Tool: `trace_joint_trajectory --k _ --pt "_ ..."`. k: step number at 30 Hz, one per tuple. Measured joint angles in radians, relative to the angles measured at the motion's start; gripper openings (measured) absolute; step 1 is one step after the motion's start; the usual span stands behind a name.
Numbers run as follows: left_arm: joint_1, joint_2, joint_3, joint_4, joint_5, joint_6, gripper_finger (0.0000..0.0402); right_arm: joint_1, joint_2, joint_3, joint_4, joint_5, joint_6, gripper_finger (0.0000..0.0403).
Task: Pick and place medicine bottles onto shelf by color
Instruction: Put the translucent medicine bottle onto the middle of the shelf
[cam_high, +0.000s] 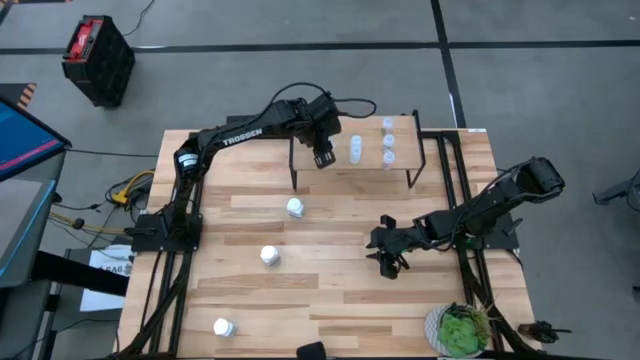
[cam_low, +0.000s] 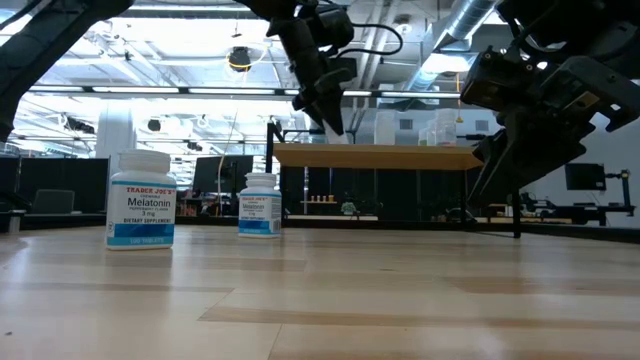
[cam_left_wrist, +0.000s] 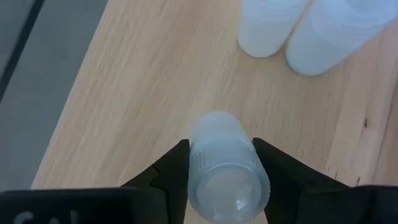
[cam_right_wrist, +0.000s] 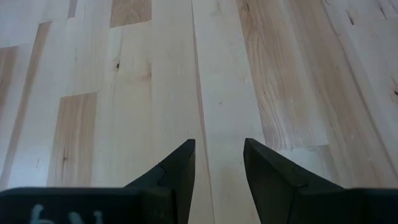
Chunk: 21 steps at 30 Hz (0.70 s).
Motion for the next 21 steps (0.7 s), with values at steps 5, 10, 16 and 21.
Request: trace_joint_trajectory --k 5,10,16,21 --pt "-0.008 0.0 0.0 -0.002 -0.002 0.015 0.0168 0.0 0.0 0.0 0.0 0.0 0.0 0.0159" --pt "-0.017 0.0 0.0 -0.003 -0.003 0.015 0.0181 0.0 0.0 0.0 0.0 0.0 0.001 0.0159" --pt "-0.021 0.0 -0.001 -0.002 -0.003 0.015 0.0182 0.0 0.0 0.0 0.0 0.0 0.001 0.0159" --pt "-0.02 0.0 -0.001 -0.003 -0.016 0.015 0.0182 0.0 0.0 0.0 0.0 0.0 0.001 0.0159"
